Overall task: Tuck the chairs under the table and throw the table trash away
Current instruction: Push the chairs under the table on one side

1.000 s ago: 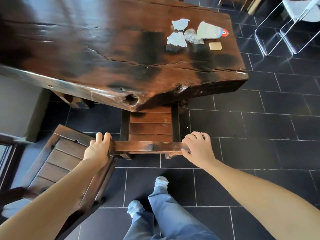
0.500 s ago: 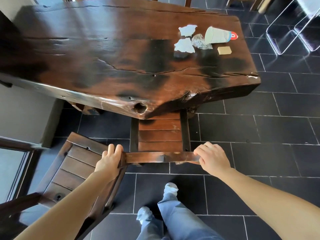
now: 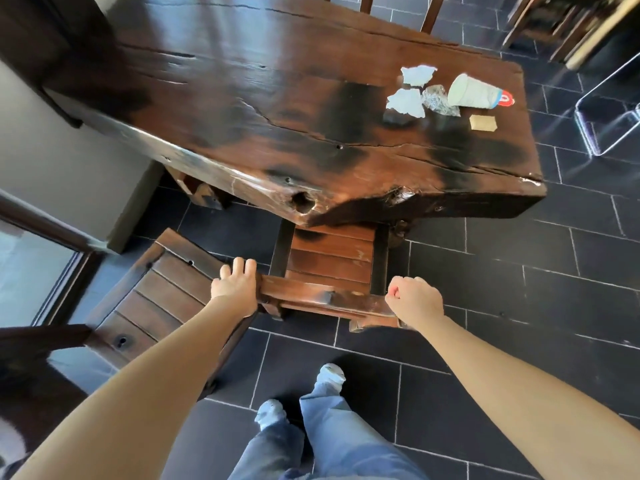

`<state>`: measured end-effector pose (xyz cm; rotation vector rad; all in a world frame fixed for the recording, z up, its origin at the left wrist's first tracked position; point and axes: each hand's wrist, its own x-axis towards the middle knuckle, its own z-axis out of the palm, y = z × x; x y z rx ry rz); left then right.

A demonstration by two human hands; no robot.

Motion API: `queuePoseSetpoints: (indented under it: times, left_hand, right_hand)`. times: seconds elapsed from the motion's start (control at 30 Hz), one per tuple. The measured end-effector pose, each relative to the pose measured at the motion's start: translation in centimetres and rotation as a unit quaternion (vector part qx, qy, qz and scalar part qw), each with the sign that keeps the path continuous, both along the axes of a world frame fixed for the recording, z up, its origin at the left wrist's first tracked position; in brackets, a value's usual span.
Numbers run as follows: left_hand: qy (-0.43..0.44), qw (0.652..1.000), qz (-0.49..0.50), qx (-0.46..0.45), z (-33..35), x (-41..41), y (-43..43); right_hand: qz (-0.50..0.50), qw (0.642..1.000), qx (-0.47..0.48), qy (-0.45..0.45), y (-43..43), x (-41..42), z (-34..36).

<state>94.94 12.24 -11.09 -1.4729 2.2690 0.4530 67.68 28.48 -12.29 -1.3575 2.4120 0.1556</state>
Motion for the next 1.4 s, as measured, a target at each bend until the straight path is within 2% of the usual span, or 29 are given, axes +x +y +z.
queuePoseSetpoints:
  times: [0.17,0.33,0.53,0.77,1.03,1.4]
  left_hand:
    - [0.036,0.999,-0.010,0.006,0.4,1.7,1.4]
    - [0.048,0.998,-0.047,-0.018,1.4,4.7,3.3]
    - [0.112,0.983,-0.089,-0.111,1.4,11.3,3.5]
    - [0.173,0.965,-0.141,-0.138,3.4,18.3,-0.2]
    - [0.172,0.958,-0.196,-0.118,3.3,23.1,0.2]
    - [0.170,0.937,-0.258,-0.163,6.5,25.7,5.4]
  right_hand:
    - [0.065,0.995,-0.073,0.011,0.5,1.4,-0.6]
    - [0.126,0.991,-0.050,-0.021,-0.6,6.0,0.0]
    - [0.111,0.987,-0.112,0.024,-3.6,12.5,3.2]
    - [0.072,0.988,-0.128,0.041,-4.1,22.1,5.0]
    - [0.030,0.991,-0.132,0.023,-2.5,33.2,5.7]
    - [-0.024,0.982,-0.186,0.037,2.5,37.8,8.7]
